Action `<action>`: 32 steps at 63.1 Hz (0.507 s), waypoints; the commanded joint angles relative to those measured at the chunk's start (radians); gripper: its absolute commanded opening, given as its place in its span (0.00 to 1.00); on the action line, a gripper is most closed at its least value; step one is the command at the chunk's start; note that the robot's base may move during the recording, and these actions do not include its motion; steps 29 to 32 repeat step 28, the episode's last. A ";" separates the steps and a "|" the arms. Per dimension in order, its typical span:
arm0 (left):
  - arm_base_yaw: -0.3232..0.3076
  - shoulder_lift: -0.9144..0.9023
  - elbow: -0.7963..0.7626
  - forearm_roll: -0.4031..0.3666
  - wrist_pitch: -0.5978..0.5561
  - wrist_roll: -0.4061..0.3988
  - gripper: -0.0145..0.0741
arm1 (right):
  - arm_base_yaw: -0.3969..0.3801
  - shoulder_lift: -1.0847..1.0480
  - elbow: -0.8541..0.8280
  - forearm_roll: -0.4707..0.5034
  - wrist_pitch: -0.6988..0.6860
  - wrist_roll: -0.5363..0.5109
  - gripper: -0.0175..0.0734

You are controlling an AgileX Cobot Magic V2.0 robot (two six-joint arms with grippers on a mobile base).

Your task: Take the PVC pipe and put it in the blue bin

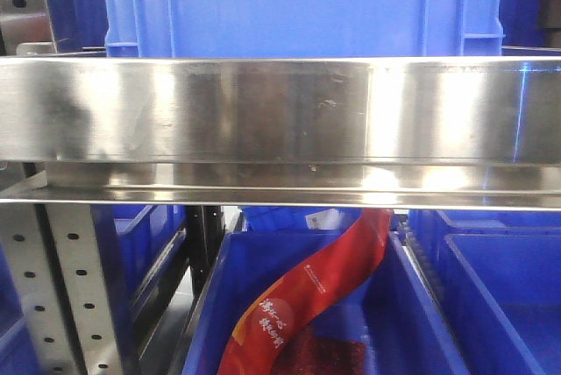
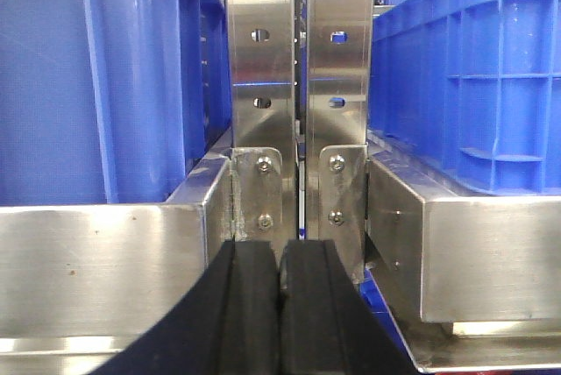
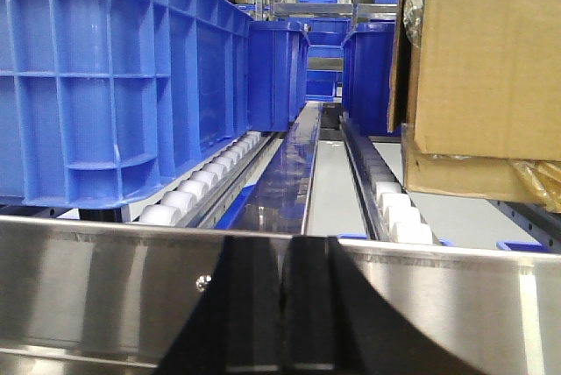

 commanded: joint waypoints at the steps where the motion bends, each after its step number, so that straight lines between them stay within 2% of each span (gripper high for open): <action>1: 0.001 -0.006 -0.001 -0.006 -0.020 -0.005 0.04 | -0.006 -0.004 0.000 -0.005 -0.020 -0.001 0.01; 32: 0.001 -0.006 -0.001 -0.006 -0.020 -0.005 0.04 | -0.006 -0.004 0.000 -0.005 -0.020 -0.001 0.01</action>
